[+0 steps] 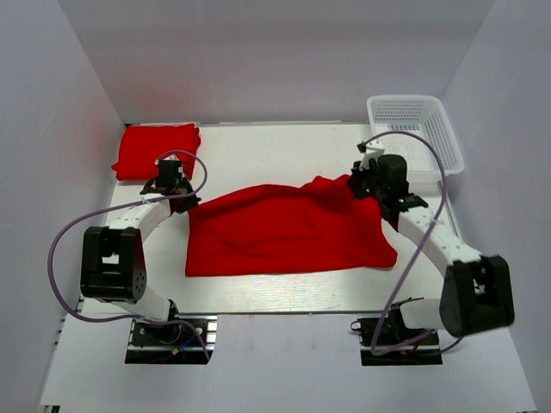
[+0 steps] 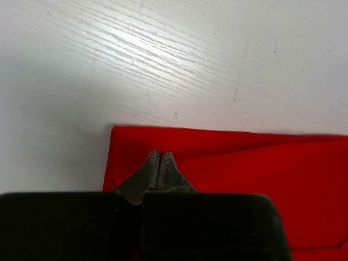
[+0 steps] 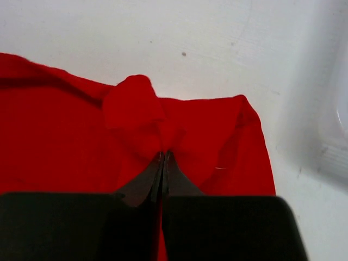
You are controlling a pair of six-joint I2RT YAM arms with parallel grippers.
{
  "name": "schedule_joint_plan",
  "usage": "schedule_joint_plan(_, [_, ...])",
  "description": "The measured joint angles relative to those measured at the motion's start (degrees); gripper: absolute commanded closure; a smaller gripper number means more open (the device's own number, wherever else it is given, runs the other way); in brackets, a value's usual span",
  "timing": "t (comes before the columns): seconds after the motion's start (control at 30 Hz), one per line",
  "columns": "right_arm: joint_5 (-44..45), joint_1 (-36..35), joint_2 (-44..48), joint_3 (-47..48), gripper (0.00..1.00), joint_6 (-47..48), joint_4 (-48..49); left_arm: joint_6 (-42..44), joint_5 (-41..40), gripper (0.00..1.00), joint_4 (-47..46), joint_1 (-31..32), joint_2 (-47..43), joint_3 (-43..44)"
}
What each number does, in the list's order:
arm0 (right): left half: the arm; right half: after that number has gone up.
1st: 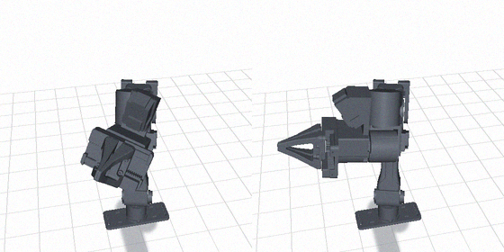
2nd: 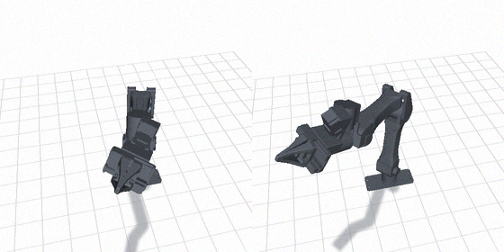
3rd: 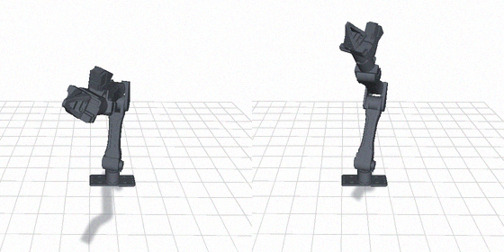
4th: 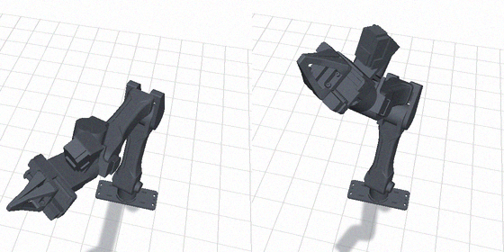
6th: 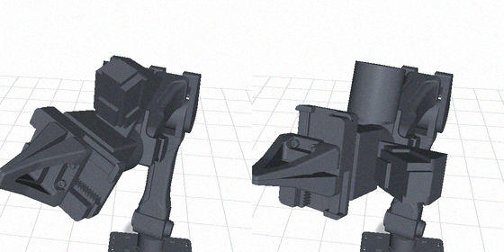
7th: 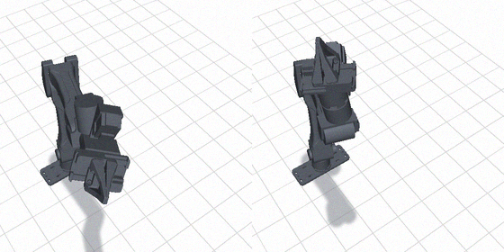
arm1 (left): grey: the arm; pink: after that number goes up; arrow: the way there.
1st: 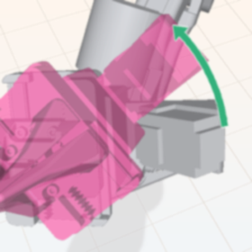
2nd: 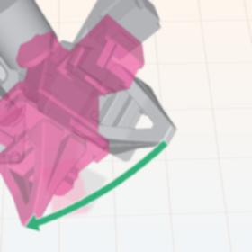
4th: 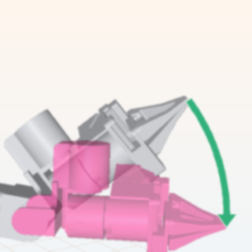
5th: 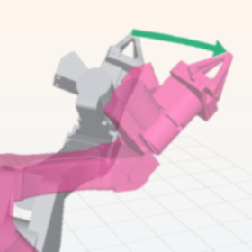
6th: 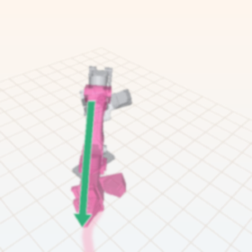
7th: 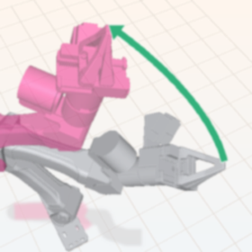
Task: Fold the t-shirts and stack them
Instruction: Fold the other side of the tshirt into a rectangle
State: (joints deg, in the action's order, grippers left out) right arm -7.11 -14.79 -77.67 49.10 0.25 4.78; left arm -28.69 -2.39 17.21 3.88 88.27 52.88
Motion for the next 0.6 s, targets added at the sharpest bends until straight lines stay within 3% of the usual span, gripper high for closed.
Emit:
schedule_joint_plan(0.27, [4.5, -0.2, 15.7, -8.0, 1.00, -1.4, -6.9, -2.2, -1.5, 1.00, 0.4, -0.1, -2.9, -2.8])
schedule_joint_plan(0.6, [6.6, -0.2, 22.4, -16.1, 1.00, -3.4, -12.5, -4.6, -3.0, 1.00, 2.0, -0.1, -4.8, -5.6])
